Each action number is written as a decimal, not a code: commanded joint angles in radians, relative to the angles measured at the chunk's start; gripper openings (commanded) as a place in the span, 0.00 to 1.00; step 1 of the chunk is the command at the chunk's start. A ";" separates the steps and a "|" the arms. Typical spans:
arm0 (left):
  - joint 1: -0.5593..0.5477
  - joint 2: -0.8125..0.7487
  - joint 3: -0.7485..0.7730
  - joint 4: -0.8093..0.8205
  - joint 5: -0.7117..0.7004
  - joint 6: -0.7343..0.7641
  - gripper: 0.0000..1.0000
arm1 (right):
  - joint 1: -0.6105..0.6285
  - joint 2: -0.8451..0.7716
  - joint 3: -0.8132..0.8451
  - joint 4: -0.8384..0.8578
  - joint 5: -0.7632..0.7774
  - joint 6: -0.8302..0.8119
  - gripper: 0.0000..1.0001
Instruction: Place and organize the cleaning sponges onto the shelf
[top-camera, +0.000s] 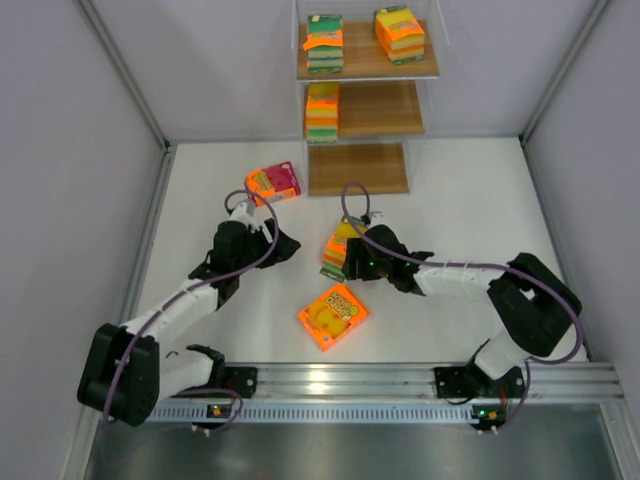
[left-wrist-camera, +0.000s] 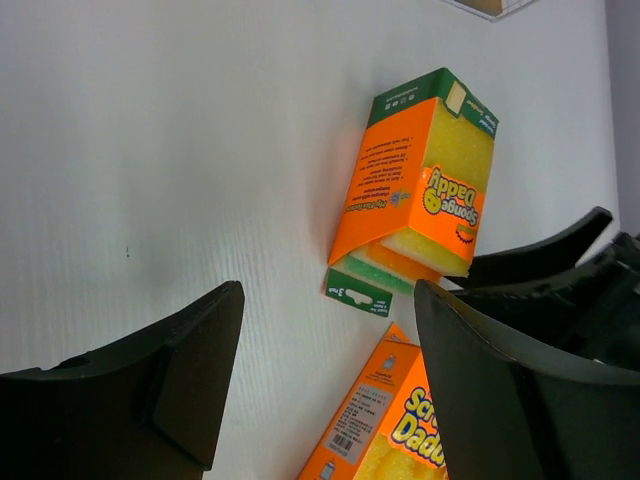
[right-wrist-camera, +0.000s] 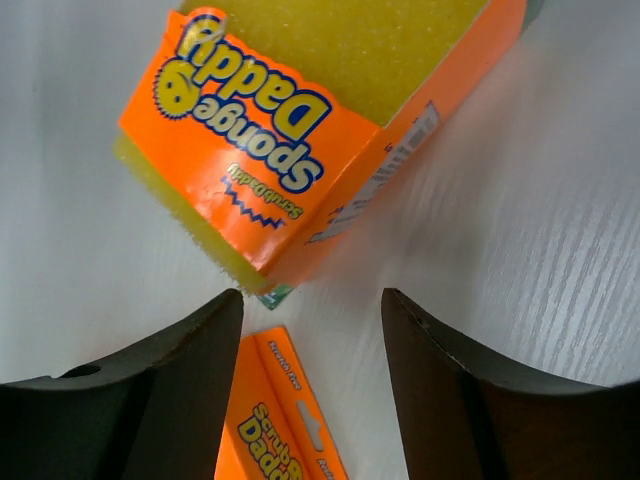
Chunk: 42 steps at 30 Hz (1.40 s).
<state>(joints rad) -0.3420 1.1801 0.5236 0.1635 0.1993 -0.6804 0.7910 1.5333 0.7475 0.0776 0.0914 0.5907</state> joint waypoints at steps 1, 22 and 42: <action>0.003 -0.094 -0.027 -0.016 0.003 0.016 0.75 | 0.010 0.071 0.091 -0.039 0.091 0.011 0.58; 0.008 -0.171 -0.109 -0.062 0.000 0.027 0.77 | -0.015 0.073 0.078 0.019 0.199 -0.029 0.09; -0.002 0.154 0.136 0.043 0.084 0.056 0.76 | -0.091 -0.050 -0.023 0.208 -0.002 -0.004 0.80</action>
<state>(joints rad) -0.3405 1.2499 0.5785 0.1043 0.2520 -0.6266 0.7372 1.5459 0.7441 0.1753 0.1635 0.5312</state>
